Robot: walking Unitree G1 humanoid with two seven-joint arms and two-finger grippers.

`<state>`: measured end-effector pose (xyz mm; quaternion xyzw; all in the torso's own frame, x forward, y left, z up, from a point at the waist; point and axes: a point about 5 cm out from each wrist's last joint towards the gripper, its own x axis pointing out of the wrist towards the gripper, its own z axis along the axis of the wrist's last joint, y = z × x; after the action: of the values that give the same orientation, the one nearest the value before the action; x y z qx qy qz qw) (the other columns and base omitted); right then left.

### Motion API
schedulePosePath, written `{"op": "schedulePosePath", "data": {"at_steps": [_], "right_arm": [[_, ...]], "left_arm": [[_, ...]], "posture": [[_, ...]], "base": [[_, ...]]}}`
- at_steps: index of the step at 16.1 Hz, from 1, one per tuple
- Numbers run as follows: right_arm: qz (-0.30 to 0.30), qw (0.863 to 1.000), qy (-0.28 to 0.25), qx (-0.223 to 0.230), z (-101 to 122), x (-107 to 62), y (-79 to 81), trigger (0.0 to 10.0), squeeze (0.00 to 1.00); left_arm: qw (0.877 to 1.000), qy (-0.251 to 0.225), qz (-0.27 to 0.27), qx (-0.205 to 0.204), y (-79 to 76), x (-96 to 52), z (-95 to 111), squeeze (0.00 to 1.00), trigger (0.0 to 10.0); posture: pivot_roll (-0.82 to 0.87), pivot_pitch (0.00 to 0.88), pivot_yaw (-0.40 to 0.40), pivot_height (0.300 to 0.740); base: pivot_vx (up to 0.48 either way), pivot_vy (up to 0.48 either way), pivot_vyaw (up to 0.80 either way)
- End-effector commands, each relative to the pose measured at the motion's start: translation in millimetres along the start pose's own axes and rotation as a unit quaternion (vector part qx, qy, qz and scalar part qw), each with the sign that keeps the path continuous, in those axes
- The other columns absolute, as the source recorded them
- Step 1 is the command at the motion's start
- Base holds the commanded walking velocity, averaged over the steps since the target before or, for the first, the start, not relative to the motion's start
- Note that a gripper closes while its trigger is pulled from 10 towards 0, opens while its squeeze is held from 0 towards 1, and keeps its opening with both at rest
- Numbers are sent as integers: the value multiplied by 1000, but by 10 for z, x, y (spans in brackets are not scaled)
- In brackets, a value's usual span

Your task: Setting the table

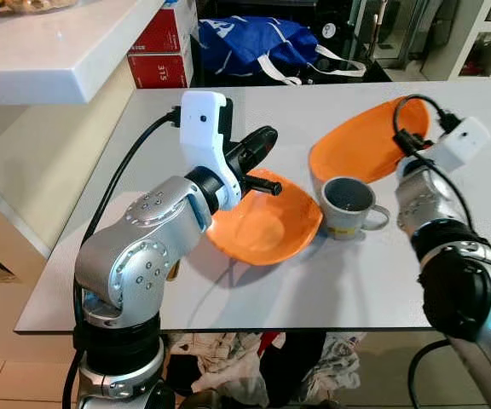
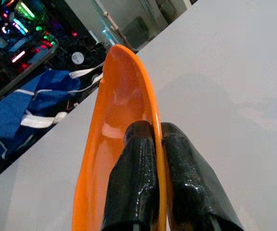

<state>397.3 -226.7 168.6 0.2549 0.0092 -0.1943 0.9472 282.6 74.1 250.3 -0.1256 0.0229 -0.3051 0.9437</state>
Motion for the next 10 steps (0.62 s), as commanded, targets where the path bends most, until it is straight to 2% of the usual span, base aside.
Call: {"op": "schedulePosePath", "data": {"at_steps": [1,3,4,5,9,10], "right_arm": [[-2,999,28,-30,-130,-25,-9,0,0],[0,998,32,-53,-151,-30,-18,0,0],[-1,998,35,-56,-159,-31,-24,4157,0],[-1,997,38,-64,-167,-32,-28,10000,0],[-8,993,42,-109,-187,-37,-19,10000,0],[-12,991,57,-119,-231,-45,-22,10000,0]], "left_arm": [[1000,-6,3,9,-6,-26,15,0,10000],[1000,-6,5,10,-10,-35,15,0,10000],[1000,-6,5,11,-11,-36,15,0,10000],[1000,-7,4,12,-12,-38,17,0,10000],[1000,-8,3,16,-11,-37,28,0,10000],[1000,-9,3,15,-11,-38,30,0,10000]], "posture": [[38,0,41,736],[42,0,39,736],[43,0,39,736],[42,0,39,736],[42,0,37,736],[43,0,37,736]], "base": [[0,0,0],[0,0,0],[0,0,0],[0,0,0],[0,0,0],[0,0,0]]}}
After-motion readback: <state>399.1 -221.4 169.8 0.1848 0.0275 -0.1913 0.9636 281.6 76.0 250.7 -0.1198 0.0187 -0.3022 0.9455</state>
